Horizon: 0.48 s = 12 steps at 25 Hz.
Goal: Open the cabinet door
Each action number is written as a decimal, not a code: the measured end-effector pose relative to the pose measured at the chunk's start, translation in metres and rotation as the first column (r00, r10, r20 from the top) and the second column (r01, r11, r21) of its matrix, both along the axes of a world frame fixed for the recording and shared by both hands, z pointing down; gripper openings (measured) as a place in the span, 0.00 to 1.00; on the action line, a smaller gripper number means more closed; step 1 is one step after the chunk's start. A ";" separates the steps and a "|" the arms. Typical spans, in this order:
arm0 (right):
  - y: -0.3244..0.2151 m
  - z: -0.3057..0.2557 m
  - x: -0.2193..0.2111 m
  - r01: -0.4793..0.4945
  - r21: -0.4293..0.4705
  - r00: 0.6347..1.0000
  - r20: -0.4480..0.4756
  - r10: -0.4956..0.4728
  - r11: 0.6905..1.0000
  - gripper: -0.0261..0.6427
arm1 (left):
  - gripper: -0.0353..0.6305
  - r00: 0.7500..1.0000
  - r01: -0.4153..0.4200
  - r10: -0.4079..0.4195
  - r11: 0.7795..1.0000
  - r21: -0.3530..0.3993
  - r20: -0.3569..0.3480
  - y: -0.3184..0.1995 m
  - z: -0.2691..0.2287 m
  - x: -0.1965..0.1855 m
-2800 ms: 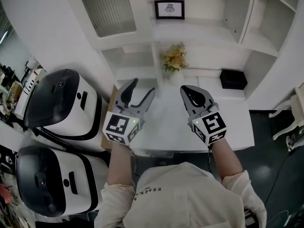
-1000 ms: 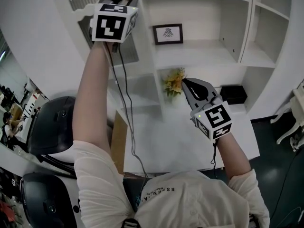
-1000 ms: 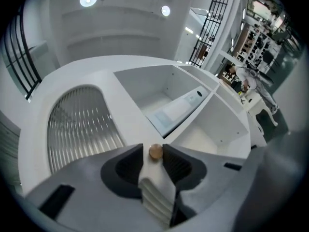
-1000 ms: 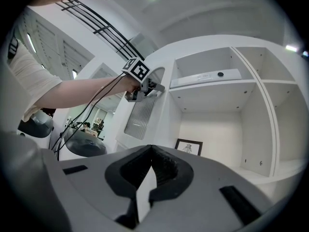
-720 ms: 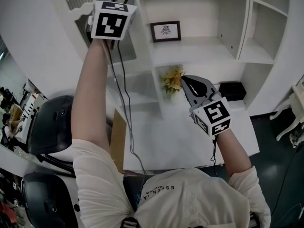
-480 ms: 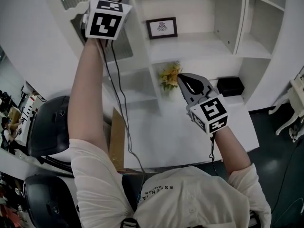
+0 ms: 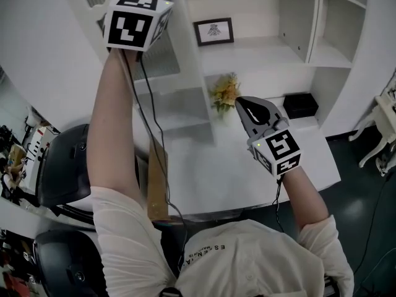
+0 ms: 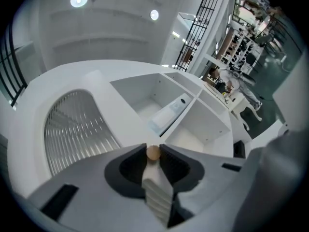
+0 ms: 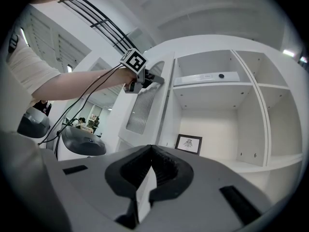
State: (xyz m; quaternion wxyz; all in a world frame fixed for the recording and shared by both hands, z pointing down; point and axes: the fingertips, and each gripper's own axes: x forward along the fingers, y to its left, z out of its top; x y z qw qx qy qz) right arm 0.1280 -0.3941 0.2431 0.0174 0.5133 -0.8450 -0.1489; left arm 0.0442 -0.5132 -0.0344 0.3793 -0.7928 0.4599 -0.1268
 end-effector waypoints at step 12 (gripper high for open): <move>0.062 -0.004 -0.030 0.073 0.037 0.997 0.000 -0.073 0.997 0.06 | 0.18 0.995 -0.076 0.071 0.995 -0.061 -0.075 0.058 0.002 -0.029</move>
